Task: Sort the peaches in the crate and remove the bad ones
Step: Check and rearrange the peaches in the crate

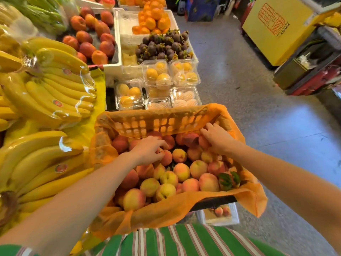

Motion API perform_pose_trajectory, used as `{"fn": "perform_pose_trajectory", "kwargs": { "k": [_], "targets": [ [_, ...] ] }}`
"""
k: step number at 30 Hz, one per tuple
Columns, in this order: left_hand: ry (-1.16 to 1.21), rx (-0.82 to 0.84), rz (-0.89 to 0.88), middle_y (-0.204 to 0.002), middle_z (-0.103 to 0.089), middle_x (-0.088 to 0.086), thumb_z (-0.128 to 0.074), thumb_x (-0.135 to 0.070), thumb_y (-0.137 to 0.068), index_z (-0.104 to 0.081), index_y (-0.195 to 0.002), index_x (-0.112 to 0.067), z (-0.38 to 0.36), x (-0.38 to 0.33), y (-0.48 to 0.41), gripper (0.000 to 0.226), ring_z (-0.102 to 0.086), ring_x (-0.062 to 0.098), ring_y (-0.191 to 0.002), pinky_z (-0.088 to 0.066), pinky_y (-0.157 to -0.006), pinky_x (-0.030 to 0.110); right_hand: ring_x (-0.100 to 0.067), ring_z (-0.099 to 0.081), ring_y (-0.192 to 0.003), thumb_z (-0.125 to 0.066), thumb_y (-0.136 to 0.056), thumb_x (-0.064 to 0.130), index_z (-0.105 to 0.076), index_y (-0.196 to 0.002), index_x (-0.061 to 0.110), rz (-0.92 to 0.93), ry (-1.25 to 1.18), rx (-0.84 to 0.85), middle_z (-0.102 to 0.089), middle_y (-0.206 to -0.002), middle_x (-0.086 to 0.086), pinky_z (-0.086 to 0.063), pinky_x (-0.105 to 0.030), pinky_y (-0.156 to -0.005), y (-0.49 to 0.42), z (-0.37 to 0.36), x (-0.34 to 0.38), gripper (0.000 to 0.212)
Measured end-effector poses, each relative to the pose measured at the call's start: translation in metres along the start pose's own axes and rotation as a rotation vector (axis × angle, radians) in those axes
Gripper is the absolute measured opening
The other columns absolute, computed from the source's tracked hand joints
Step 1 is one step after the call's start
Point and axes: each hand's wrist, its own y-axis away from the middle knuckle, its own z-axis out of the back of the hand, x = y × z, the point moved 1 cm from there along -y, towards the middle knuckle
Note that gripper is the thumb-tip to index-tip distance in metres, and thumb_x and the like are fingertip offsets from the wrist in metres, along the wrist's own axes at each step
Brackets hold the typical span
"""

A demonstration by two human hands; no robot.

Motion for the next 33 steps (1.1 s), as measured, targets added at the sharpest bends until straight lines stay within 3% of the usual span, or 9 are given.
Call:
{"fn": "perform_pose_trajectory", "kwargs": {
  "k": [7, 11, 15, 18, 22, 25, 27, 30, 33],
  "targets": [
    [0.491, -0.099, -0.032, -0.122, -0.062, -0.005, -0.055, -0.031, -0.096, -0.056, -0.125, -0.026, 0.007, -0.029, -0.002, 0.03, -0.057, 0.012, -0.112, -0.049, -0.094, 0.036, -0.017, -0.056, -0.102, -0.082, -0.073, 0.034, -0.057, -0.125, 0.021, -0.04, -0.869, 0.024, -0.056, -0.113, -0.002, -0.047, -0.024, -0.082, 0.014, 0.0, -0.002, 0.06],
    [0.675, 0.023, -0.06, -0.127, -0.053, -0.002, -0.072, -0.028, -0.085, -0.043, -0.137, -0.029, 0.008, -0.036, 0.002, 0.06, -0.059, 0.012, -0.106, -0.052, -0.091, 0.03, -0.017, -0.064, -0.106, -0.069, -0.085, 0.034, -0.059, -0.125, 0.015, -0.071, -1.436, 0.284, -0.064, -0.117, -0.004, -0.053, -0.027, -0.089, 0.025, 0.006, 0.011, 0.046],
    [0.746, 0.028, -0.117, -0.131, -0.048, -0.001, -0.081, -0.031, -0.075, -0.037, -0.14, -0.034, 0.005, -0.039, 0.007, 0.078, -0.056, 0.016, -0.113, -0.052, -0.092, 0.032, -0.018, -0.068, -0.094, -0.059, -0.09, 0.041, -0.061, -0.123, 0.007, -0.077, -1.692, 0.439, -0.071, -0.105, -0.008, -0.052, -0.035, -0.094, 0.022, 0.007, 0.026, 0.047],
    [0.761, -0.011, -0.136, -0.134, -0.047, -0.008, -0.082, -0.039, -0.072, -0.041, -0.134, -0.039, 0.004, -0.039, 0.012, 0.074, -0.051, 0.007, -0.119, -0.051, -0.092, 0.026, -0.02, -0.067, -0.087, -0.058, -0.089, 0.045, -0.059, -0.123, 0.006, -0.078, -1.718, 0.482, -0.069, -0.099, -0.01, -0.054, -0.03, -0.083, 0.019, 0.013, 0.037, 0.051],
    [0.773, -0.069, -0.095, -0.123, -0.053, -0.013, -0.079, -0.035, -0.076, -0.049, -0.126, -0.036, 0.009, -0.034, 0.022, 0.059, -0.055, -0.006, -0.104, -0.048, -0.08, 0.012, -0.021, -0.065, -0.083, -0.055, -0.09, 0.054, -0.062, -0.117, 0.005, -0.041, -1.645, 0.532, -0.066, -0.097, -0.015, -0.055, -0.028, -0.077, 0.015, 0.017, 0.046, 0.056],
    [0.829, -0.032, -0.026, -0.118, -0.056, -0.015, -0.078, -0.036, -0.078, -0.055, -0.123, -0.032, 0.013, -0.02, 0.031, 0.051, -0.056, -0.006, -0.101, -0.049, -0.081, 0.016, -0.022, -0.067, -0.083, -0.05, -0.095, 0.05, -0.064, -0.109, 0.002, -0.026, -1.648, 0.585, -0.068, -0.094, -0.016, -0.056, -0.027, -0.074, 0.013, 0.022, 0.05, 0.052],
    [0.854, -0.05, 0.023, -0.121, -0.056, -0.009, -0.076, -0.043, -0.074, -0.058, -0.123, -0.027, 0.015, -0.007, 0.036, 0.055, -0.056, 0.003, -0.108, -0.049, -0.086, 0.021, -0.022, -0.066, -0.084, -0.053, -0.096, 0.042, -0.065, -0.109, 0.003, -0.07, -1.599, 0.44, -0.069, -0.097, -0.015, -0.056, -0.028, -0.072, 0.008, 0.021, 0.05, 0.043],
    [0.894, -0.094, 0.106, -0.117, -0.058, -0.001, -0.071, -0.046, -0.068, -0.058, -0.118, -0.023, 0.014, 0.008, 0.042, 0.056, -0.058, 0.013, -0.105, -0.05, -0.085, 0.025, -0.022, -0.06, -0.105, -0.064, -0.091, 0.035, -0.059, -0.121, 0.012, -0.156, -1.078, 0.013, -0.063, -0.117, -0.009, -0.051, -0.037, -0.089, -0.009, 0.007, 0.037, 0.039],
    [0.871, -0.144, 0.183, -0.11, -0.059, 0.0, -0.07, -0.054, -0.058, -0.056, -0.107, -0.028, 0.013, 0.014, 0.045, 0.057, -0.058, 0.014, -0.098, -0.051, -0.083, 0.03, -0.03, -0.045, -0.125, -0.068, -0.084, 0.047, -0.044, -0.139, 0.017, -0.13, -0.686, 0.09, -0.048, -0.132, -0.011, -0.041, -0.038, -0.101, -0.021, -0.01, 0.038, 0.067]
  ]
}}
